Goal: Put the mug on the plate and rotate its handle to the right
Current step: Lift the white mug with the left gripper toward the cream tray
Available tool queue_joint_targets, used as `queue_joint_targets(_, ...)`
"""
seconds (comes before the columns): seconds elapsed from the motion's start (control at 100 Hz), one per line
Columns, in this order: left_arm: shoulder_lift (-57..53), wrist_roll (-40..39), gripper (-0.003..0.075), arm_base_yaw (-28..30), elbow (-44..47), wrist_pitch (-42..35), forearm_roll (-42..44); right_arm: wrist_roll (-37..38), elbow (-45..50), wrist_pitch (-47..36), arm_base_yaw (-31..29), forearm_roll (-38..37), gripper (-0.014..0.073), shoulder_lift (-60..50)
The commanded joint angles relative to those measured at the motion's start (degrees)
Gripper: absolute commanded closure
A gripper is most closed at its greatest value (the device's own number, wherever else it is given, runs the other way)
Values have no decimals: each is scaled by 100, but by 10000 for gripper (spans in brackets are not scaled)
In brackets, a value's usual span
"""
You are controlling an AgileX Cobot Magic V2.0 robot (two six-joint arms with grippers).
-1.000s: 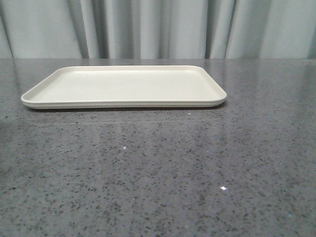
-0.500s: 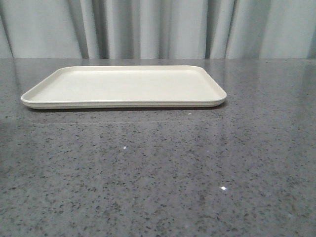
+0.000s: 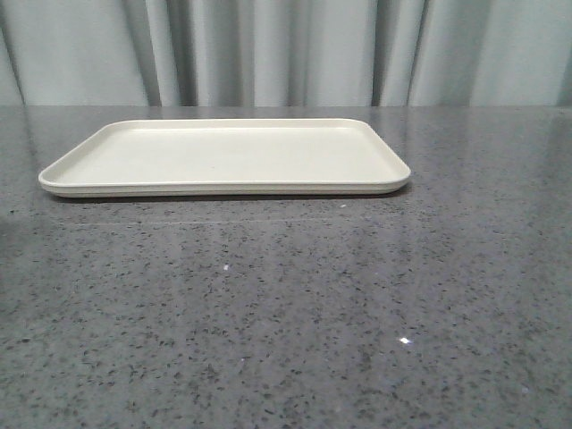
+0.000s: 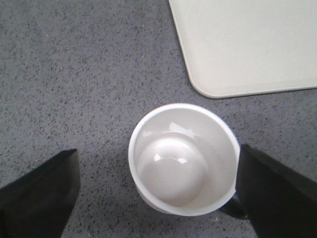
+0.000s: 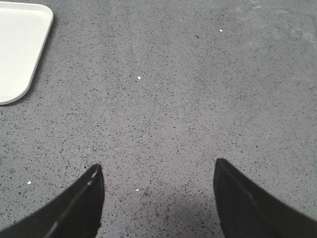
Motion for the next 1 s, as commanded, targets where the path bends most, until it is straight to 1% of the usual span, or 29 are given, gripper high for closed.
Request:
queue_joint_targets(0.0, 210, -93, 101, 16, -158, -118, 68, 0, -187, -332, -2, -40, 111, 72)
queue_joint_targets(0.46, 1392, -93, 101, 16, -117, -154, 207, 0, -187, -332, -2, -40, 116, 72)
queue_joint_targets(0.88, 2077, -68, 101, 16, -117, -300, 207, 0, -187, -332, -2, -40, 116, 72)
queue_joint_targets(0.94, 2130, -68, 108, 16, -117, -300, 207, 0, -187, -332, -2, -40, 116, 72)
queue_joint_targets(0.99, 2155, -68, 133, 16, -117, -305, 207, 0, -187, -332, -2, -40, 116, 72)
